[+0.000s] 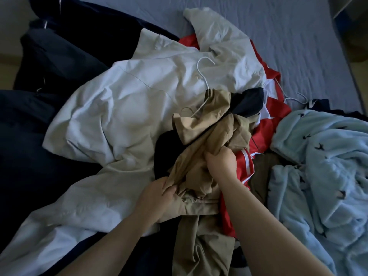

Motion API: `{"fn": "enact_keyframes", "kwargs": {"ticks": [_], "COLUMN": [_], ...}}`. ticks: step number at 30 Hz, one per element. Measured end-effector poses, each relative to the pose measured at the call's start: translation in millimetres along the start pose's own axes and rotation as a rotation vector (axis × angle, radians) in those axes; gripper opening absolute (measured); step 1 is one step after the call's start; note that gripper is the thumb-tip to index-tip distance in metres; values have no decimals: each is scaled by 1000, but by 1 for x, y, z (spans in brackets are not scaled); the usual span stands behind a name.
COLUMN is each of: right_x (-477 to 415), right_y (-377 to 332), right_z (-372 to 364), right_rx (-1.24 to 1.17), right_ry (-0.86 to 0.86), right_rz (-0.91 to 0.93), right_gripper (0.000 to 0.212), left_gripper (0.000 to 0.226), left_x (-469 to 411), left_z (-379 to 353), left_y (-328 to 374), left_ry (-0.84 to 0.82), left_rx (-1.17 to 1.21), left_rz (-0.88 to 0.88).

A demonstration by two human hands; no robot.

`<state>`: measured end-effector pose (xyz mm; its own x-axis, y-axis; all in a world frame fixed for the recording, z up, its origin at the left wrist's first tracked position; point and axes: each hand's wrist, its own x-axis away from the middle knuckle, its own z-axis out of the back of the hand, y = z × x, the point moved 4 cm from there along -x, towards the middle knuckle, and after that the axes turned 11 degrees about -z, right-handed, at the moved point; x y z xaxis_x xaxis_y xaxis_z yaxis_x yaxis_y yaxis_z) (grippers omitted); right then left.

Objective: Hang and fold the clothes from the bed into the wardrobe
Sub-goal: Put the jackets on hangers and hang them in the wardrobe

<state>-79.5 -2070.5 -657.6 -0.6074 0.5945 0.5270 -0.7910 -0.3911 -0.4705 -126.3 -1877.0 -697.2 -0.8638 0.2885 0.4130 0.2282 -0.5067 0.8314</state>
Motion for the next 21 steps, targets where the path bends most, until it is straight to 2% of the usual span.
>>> {"fn": "enact_keyframes", "kwargs": {"ticks": [3, 5, 6, 8, 9, 11, 14, 16, 17, 19, 21], "right_x": [7, 10, 11, 16, 19, 26, 34, 35, 35, 33, 32], "right_y": [21, 34, 40, 50, 56, 71, 88, 96, 100, 110, 118], "right_z": [-3, -1, 0, 2, 4, 7, 11, 16, 19, 25, 31], "right_rx": [15, 57, 64, 53, 35, -3, -76, -124, -138, -155, -149], "right_ry": [12, 17, 13, 10, 17, 28, -25, -52, -61, -69, -67], "right_rz": [40, 66, 76, 83, 74, 48, 11, -4, -14, -25, -42], "right_gripper": [22, 22, 21, 19, 18, 17, 12, 4, 10, 21, 20], "left_gripper": [8, 39, 54, 66, 70, 80, 68, 49, 42, 39, 39], "left_x": [3, 3, -1, -13, -22, -39, -54, -58, -60, -66, -70], "left_z": [11, 23, 32, 48, 51, 46, 22, 11, 8, 0, -8], "left_y": [-4, 2, 8, 26, 35, 47, 58, 69, 73, 80, 86], "left_ry": [-54, -31, 61, 248, 273, 183, 0, -9, 2, 4, -13], "left_rx": [32, 33, 23, -98, -204, -370, -512, -639, -671, -686, -659], "left_rz": [0, -41, -87, -233, -279, -247, -153, -149, -134, -128, -154]}}
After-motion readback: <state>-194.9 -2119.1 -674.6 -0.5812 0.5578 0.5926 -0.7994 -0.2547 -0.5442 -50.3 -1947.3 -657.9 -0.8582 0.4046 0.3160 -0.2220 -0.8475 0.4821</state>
